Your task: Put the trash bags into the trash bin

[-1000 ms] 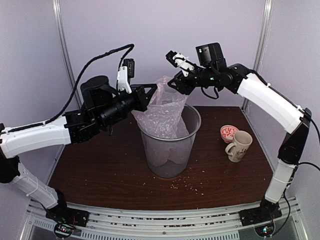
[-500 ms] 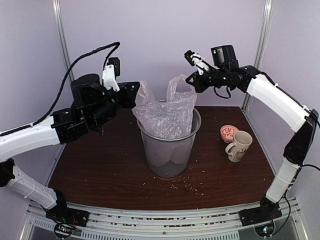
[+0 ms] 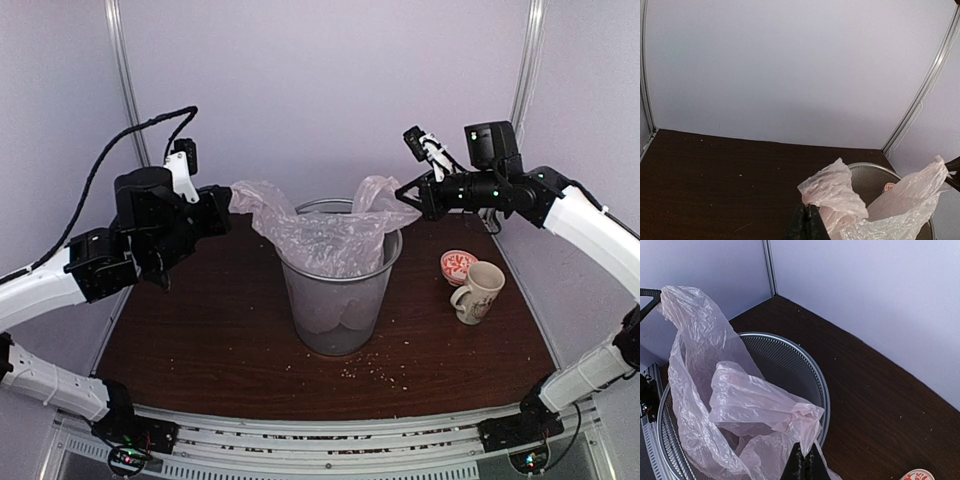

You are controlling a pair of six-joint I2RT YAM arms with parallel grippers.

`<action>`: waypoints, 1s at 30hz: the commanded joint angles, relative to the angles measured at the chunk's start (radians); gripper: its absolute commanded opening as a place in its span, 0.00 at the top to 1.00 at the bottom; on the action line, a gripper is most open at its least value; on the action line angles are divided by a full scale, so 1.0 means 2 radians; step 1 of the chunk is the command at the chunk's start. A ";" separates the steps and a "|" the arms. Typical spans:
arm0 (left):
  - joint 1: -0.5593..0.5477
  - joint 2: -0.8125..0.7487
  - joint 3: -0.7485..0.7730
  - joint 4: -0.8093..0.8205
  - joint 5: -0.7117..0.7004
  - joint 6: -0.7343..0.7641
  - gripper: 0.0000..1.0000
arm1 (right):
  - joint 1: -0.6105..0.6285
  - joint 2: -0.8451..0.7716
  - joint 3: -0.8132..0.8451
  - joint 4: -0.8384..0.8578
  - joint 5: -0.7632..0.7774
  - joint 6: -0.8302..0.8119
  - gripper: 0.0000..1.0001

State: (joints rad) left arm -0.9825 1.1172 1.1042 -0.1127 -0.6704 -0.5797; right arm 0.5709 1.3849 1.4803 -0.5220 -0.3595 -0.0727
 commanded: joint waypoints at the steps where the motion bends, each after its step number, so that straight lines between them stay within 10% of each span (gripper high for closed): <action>1: 0.003 -0.010 -0.017 -0.058 0.030 -0.021 1.00 | -0.002 -0.045 -0.054 0.026 -0.004 0.023 1.00; 11: 0.003 -0.045 0.007 -0.158 0.096 -0.020 1.00 | -0.003 -0.084 -0.062 -0.009 0.010 0.017 0.88; 20: 0.003 -0.100 0.084 -0.209 0.044 0.033 0.35 | -0.005 -0.077 0.059 -0.113 -0.033 -0.078 0.67; 30: 0.002 0.062 0.225 -0.213 0.369 0.221 0.32 | 0.030 -0.029 0.157 -0.223 -0.101 -0.267 0.72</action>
State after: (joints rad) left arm -0.9779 1.0767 1.4624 -0.5026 -0.2302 -0.3241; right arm 0.5858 1.2621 1.7248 -0.8341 -0.4866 -0.4038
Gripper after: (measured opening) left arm 0.650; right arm 0.282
